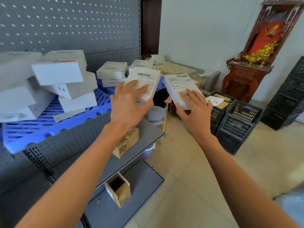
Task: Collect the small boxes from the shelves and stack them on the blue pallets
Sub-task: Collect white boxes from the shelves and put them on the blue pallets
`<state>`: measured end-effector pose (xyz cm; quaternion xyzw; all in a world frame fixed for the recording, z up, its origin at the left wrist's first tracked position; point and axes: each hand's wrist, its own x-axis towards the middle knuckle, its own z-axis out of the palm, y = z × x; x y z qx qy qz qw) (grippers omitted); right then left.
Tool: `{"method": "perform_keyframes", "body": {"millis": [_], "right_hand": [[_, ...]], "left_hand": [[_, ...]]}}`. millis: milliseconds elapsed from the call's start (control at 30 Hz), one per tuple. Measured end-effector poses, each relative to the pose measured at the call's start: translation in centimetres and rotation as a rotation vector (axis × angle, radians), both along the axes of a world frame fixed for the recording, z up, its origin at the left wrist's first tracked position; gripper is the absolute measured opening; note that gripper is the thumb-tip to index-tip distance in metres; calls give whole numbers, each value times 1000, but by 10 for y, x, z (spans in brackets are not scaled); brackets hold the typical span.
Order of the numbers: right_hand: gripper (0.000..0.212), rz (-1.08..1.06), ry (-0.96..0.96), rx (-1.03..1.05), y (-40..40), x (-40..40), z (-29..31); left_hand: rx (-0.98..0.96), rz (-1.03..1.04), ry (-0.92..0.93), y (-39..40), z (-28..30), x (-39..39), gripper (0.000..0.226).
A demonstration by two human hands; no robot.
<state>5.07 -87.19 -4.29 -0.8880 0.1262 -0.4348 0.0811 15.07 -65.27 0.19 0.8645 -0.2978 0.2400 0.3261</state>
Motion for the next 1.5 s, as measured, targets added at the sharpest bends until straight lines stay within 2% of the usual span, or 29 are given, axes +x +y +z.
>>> {"method": "perform_keyframes", "body": {"millis": [367,633,933,1100,1500], "right_hand": [[46,249,-94,-15,-13,128,47],[46,454,-58,-31,-34,196,74],[41,627,52,3,-57,242,79],[40,667,96,-11,-56,249,77],[49,730,136,18,-56,255,75]], "left_hand": [[-57,211,-26,-10,36,72,69],[-11,452,-9,-21,51,97,60],[-5,616,77,-44,58,108,95],[65,676,115,-52,51,126,58],[110,719,174,-69,55,121,65]]}}
